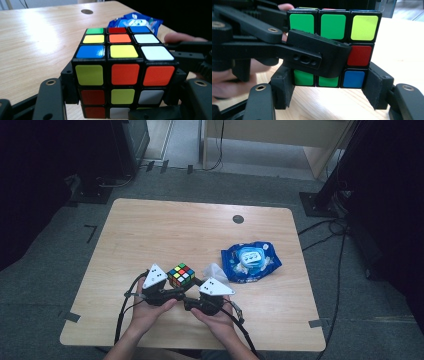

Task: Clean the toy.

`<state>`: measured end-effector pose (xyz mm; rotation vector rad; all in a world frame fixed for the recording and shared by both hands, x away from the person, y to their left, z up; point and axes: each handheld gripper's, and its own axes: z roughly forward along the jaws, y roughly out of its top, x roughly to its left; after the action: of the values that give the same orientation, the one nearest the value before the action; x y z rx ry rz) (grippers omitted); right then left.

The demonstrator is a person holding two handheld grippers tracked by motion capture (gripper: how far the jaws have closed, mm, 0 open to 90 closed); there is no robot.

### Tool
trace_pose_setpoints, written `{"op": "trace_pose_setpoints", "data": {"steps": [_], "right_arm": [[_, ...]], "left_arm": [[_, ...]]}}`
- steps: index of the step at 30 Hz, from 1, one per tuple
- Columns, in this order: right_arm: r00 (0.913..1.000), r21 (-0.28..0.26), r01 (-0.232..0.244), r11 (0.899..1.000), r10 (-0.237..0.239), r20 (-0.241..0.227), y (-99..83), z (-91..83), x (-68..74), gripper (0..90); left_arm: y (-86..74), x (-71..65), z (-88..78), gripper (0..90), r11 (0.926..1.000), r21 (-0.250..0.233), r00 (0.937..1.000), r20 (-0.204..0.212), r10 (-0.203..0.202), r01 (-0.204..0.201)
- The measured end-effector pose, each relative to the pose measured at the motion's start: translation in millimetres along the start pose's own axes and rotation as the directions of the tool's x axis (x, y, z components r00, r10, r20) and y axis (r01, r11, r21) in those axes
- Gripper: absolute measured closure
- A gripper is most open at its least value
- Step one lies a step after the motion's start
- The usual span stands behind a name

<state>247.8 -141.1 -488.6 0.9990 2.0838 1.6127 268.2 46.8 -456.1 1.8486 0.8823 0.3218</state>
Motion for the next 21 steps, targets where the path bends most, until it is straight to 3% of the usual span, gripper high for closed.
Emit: {"op": "trace_pose_setpoints", "data": {"steps": [2, 5, 7, 8, 10, 13, 15, 16, 19, 21], "right_arm": [[0.9982, 0.008, 0.058, 0.998, -0.058, 0.014, -1.7, 0.0, -0.2, 34.2], [0.9886, 0.017, 0.149, 0.989, -0.149, 0.02, -3.3, -1.3, -1.8, 34.2], [0.9715, 0.023, 0.234, 0.972, -0.234, 0.035, -3.6, -3.0, -1.6, 34.2], [0.9574, 0.031, 0.284, 0.958, -0.285, 0.048, -3.8, -3.8, -0.7, 34.3], [0.921, 0.048, 0.38, 0.924, -0.383, 0.072, -5.0, -5.6, 2.0, 34.3], [0.8477, 0.076, 0.516, 0.853, -0.522, 0.096, -6.7, -7.2, 4.2, 34.3], [0.8163, 0.096, 0.56, 0.823, -0.568, 0.105, -7.2, -8.1, 5.4, 34.2], [0.8122, 0.097, 0.566, 0.819, -0.574, 0.104, -7.1, -8.3, 5.3, 34.1], [0.8318, 0.087, 0.537, 0.839, -0.543, 0.114, -7.0, -7.9, 3.4, 30.9], [0.8532, 0.111, 0.5, 0.859, -0.51, 0.108, -6.1, -8.9, -3.4, 25.5]], "left_arm": [[0.0, 0.6, 1.1, 33.5, 0.9999, 0.017, 1.0, 0.008, 0.002, -0.002], [0.6, 0.4, 2.5, 32.9, 0.9994, 0.035, 0.9998, 0.02, 0.004, -0.005], [1.5, 0.6, 3.2, 32.7, 0.9989, 0.046, 0.9994, 0.032, 0.008, -0.009], [1.8, 0.6, 3.6, 32.7, 0.9986, 0.052, 0.9992, 0.039, 0.008, -0.01], [2.3, 0.6, 4.3, 32.7, 0.9979, 0.065, 0.9985, 0.055, 0.003, -0.007], [2.1, 2.1, 5.7, 32.8, 0.9963, 0.086, 0.9968, 0.079, -0.013, 0.006], [1.6, 2.7, 5.9, 33.1, 0.9963, 0.084, 0.9958, 0.089, -0.021, 0.013], [1.6, 2.6, 5.4, 33.3, 0.9969, 0.078, 0.9959, 0.088, -0.018, 0.011], [2.6, 2.1, 2.3, 33.6, 0.9986, 0.053, 0.9992, 0.04, 0.002, -0.004], [2.9, 6.5, -1.5, 33.7, 0.9997, 0.024, 0.9997, 0.022, -0.01, 0.009]]}}
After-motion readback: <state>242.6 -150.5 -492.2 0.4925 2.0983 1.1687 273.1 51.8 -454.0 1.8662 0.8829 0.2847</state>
